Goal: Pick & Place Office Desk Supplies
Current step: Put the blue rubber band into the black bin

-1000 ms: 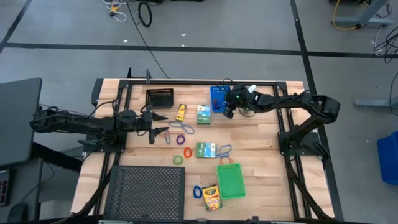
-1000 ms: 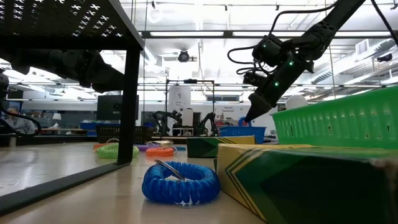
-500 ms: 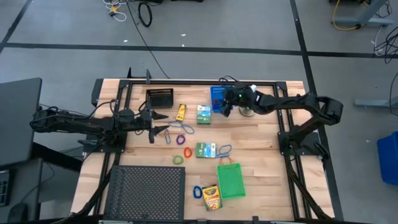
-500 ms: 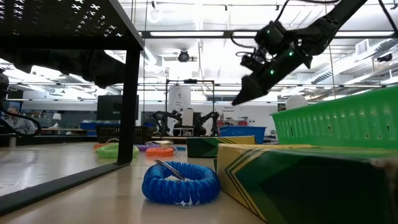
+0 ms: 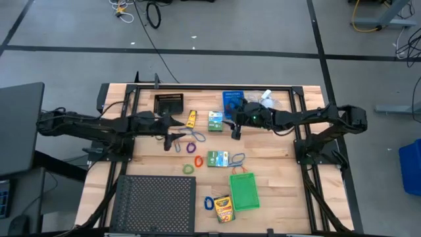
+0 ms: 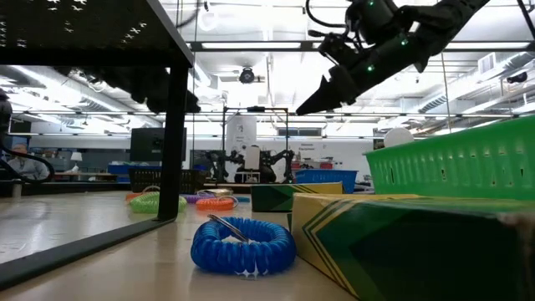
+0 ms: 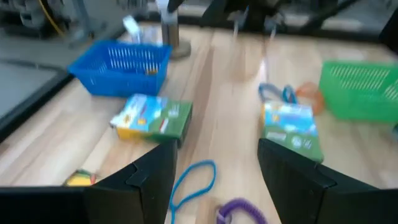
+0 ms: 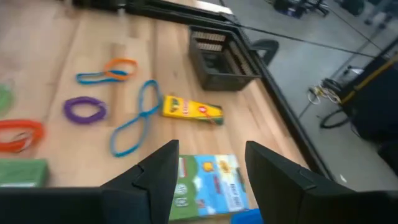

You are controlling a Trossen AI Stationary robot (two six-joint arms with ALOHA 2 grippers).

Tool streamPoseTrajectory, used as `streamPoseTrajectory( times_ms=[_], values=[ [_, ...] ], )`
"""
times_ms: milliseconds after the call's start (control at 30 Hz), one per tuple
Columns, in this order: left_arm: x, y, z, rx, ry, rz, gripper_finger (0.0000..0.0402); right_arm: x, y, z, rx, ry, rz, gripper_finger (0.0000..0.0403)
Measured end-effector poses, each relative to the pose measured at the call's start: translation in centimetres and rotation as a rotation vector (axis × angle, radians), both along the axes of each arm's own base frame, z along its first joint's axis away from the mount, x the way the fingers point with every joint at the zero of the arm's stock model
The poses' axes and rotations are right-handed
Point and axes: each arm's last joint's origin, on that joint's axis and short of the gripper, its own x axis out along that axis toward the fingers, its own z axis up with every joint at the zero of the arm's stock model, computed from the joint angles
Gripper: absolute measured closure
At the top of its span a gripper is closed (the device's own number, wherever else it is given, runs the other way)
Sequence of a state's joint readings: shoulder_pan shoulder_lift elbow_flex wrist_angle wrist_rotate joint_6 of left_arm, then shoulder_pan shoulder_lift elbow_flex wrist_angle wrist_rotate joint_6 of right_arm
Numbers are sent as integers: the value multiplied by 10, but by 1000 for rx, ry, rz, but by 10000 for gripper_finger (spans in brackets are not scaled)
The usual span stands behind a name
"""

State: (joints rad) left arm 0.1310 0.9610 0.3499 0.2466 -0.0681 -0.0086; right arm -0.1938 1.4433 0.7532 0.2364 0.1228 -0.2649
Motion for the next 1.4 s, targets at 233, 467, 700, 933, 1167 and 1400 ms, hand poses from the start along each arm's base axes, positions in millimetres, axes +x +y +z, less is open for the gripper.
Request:
streamPoseTrajectory(
  times_ms=[233, 467, 700, 933, 1167, 1400],
  values=[
    [33, 4, 5, 2, 156, -36, 171, 3, 21, -2, -45, 32, 53, 211],
    [59, 8, -7, -10, 349, -48, 171, -3, 40, 5, -102, 57, 77, 211],
    [76, 18, -17, -56, 436, -67, 171, -20, 58, 41, -88, -85, 179, 211],
    [86, 28, -23, -80, 502, -93, 171, -49, 66, 73, -87, -317, 295, 211],
    [100, 36, -26, -95, 592, -112, 171, -70, 64, 74, -108, -395, 252, 211],
    [121, 40, -26, -73, 666, -119, 171, -73, 63, 72, -101, -394, 232, 211]
  ],
)
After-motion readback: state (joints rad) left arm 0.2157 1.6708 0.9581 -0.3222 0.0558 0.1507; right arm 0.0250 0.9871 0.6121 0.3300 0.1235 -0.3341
